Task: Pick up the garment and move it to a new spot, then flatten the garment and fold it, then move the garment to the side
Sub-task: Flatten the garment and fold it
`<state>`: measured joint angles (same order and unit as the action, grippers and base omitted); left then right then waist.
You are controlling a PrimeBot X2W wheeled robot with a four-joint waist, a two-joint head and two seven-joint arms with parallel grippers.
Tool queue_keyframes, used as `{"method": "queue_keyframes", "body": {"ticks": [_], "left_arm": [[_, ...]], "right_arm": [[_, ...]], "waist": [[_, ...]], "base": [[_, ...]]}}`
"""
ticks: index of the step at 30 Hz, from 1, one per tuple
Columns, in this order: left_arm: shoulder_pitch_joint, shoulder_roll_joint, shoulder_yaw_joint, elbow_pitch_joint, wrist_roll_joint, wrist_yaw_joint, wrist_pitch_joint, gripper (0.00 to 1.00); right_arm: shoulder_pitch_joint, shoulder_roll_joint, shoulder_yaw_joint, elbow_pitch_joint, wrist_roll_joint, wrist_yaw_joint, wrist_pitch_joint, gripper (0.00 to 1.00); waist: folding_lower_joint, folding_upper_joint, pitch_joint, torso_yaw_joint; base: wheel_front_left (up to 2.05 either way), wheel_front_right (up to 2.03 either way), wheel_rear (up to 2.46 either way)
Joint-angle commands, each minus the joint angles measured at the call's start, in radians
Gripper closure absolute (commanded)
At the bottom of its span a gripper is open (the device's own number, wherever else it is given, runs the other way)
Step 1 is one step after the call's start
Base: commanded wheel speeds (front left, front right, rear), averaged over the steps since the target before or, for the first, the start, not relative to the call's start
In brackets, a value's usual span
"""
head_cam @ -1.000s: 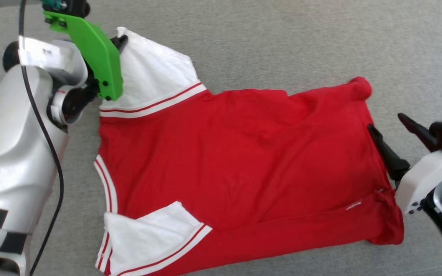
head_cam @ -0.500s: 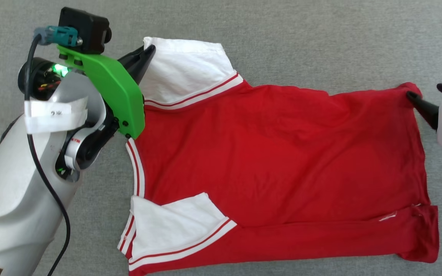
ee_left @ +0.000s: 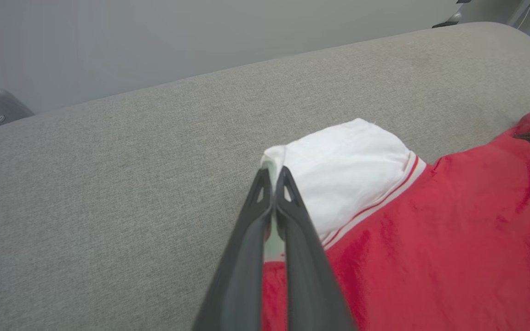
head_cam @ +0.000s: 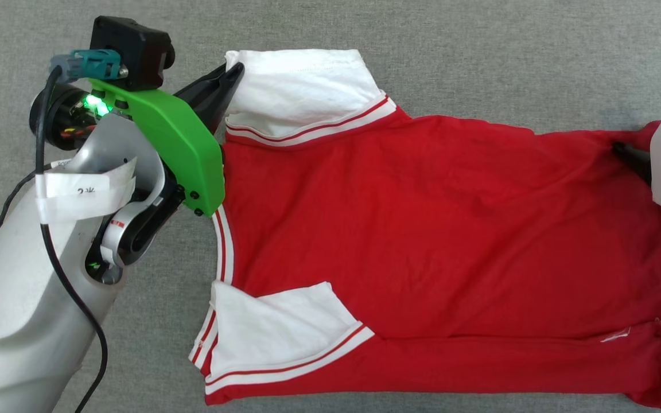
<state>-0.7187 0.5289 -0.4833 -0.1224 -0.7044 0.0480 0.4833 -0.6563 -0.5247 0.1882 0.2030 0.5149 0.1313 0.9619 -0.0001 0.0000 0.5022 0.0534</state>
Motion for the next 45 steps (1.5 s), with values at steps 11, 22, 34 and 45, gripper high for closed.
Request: {"method": "queue_keyframes", "body": {"ticks": [11,22,34,45], "left_arm": [[0.021,-0.007,0.002,0.069,0.009,-0.002,-0.050,1.00],[0.106,-0.037,-0.010,0.137,-0.015,-0.002,-0.118,1.00],[0.300,-0.014,-0.005,0.045,-0.043,0.049,-0.159,1.00],[0.538,0.018,-0.033,-0.057,-0.075,0.112,-0.155,1.00]], "right_arm": [[0.024,-0.013,0.060,0.080,0.059,-0.001,-0.155,1.00],[0.126,-0.005,-0.021,0.082,0.121,-0.001,-0.412,1.00],[0.284,-0.008,-0.030,0.022,0.196,-0.001,-0.628,1.00],[0.500,-0.036,-0.019,-0.077,0.280,-0.001,-0.699,1.00]], "waist": [[0.0001,0.0000,-0.017,0.010],[0.0001,0.0000,-0.165,0.016],[0.0001,0.0000,-0.278,0.038],[0.0001,0.0000,-0.310,0.039]], "base": [[0.00,0.00,0.00],[0.00,0.00,0.00],[0.00,0.00,0.00],[0.00,0.00,0.00]]}}
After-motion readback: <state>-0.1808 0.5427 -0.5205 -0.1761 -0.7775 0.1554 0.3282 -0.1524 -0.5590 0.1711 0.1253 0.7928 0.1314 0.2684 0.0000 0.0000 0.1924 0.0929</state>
